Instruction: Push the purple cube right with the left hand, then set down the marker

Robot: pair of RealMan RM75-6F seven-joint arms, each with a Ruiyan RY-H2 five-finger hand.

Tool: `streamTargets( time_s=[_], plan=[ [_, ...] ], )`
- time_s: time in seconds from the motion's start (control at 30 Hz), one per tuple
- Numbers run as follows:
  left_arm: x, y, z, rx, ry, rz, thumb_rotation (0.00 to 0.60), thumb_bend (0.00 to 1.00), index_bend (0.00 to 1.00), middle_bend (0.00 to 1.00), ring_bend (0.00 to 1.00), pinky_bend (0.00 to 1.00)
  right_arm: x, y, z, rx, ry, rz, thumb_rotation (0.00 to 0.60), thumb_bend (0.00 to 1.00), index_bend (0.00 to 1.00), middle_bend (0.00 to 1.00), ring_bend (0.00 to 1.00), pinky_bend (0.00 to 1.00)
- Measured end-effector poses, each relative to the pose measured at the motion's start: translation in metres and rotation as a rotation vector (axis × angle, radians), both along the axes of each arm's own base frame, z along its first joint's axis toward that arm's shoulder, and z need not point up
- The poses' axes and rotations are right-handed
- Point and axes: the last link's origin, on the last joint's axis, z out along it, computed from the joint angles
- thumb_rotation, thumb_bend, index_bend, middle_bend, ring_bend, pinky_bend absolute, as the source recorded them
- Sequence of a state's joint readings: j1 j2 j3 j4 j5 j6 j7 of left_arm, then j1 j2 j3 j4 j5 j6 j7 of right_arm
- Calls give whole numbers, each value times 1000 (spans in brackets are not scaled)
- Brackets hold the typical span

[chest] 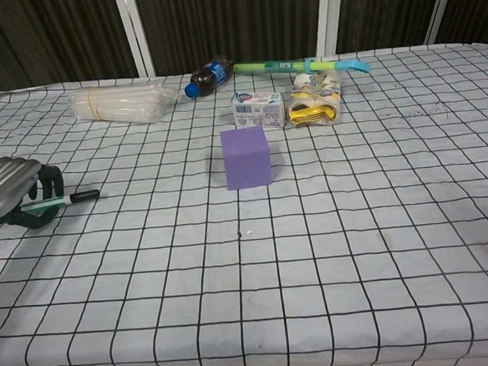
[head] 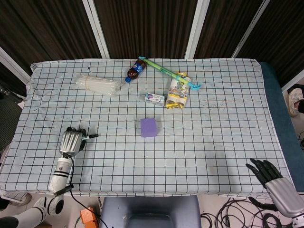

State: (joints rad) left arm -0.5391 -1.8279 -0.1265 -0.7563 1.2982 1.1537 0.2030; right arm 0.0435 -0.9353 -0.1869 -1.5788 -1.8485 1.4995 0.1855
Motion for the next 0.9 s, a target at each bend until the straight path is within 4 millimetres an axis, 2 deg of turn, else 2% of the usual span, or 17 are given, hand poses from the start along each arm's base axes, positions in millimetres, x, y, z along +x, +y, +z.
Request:
streamTargets(
  time_s=[0.1,0.17,0.33,0.53,0.63,0.8,0.87,0.9],
  plan=[
    [-2,-1,-1,-11,-20,6,600,403,243,292,156,169,0,0,0,-1,2,-3,600,365,0,0,0,42],
    [-4,-3,-1,-19,-47,20,600,398,184,229,101,121,0,0,0,-3,1,-5,600,365,0,0,0,42],
    [-6,-12,1,-27,-90,39,600,379,88,151,43,44,-1,-1,2,-17,-4,-8,600,364,0,0,0,47],
    [2,-38,20,-20,-139,-8,600,369,72,128,30,17,-3,-2,3,-28,-3,-20,600,365,0,0,0,47],
    [6,-64,41,3,-165,-46,600,365,50,124,23,8,-3,-3,3,-40,0,-26,600,365,0,0,0,47],
    [-3,-136,89,41,-186,-66,600,360,6,83,0,1,-4,-6,0,-44,16,-40,600,365,0,0,0,47],
    [-9,-158,99,26,-170,-58,600,359,0,65,0,0,-3,-7,-3,-42,27,-40,600,365,0,0,0,47],
    [-9,-161,101,17,-171,-55,600,358,0,65,0,0,-3,-7,-4,-40,32,-39,600,365,0,0,0,47]
  ],
)
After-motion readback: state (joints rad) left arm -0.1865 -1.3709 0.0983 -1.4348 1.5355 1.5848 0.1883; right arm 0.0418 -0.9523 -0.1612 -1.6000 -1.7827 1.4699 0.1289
